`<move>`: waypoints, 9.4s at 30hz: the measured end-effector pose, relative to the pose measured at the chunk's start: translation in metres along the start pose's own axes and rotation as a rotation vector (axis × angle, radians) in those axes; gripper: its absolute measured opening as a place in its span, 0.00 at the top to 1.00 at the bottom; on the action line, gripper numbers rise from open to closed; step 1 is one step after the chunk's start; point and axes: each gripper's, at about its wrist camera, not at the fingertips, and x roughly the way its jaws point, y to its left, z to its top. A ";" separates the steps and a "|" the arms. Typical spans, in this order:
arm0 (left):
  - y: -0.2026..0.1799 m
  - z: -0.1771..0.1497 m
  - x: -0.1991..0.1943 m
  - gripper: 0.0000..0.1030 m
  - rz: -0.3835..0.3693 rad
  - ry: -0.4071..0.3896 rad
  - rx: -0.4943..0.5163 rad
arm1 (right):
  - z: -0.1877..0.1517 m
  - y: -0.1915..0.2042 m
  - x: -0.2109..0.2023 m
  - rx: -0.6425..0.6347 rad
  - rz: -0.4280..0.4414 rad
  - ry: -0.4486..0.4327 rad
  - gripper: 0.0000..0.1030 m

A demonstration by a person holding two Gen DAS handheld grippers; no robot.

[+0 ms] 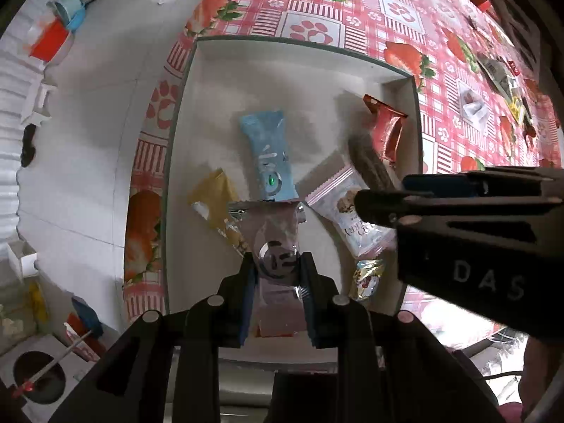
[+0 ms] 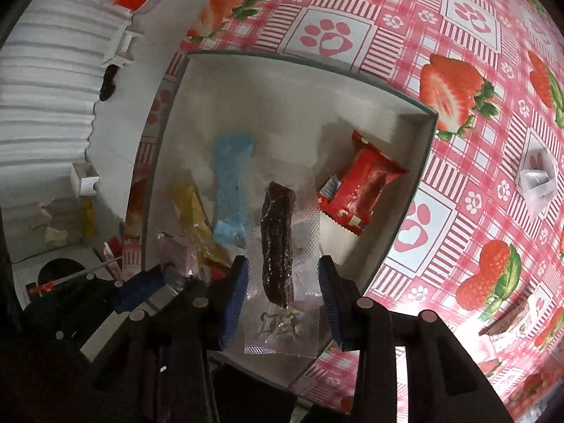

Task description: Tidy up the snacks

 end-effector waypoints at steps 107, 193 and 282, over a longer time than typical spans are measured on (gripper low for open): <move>-0.279 0.085 0.091 0.66 0.092 0.061 0.413 | -0.143 -0.373 -0.024 0.706 -0.151 -0.035 0.00; -0.182 -0.004 0.011 0.69 -0.024 0.031 0.385 | -0.184 -0.247 -0.072 0.508 -0.064 -0.083 0.58; -0.012 -0.002 -0.021 0.00 0.138 -0.089 -0.036 | -0.024 -0.031 -0.036 0.043 -0.065 -0.046 0.00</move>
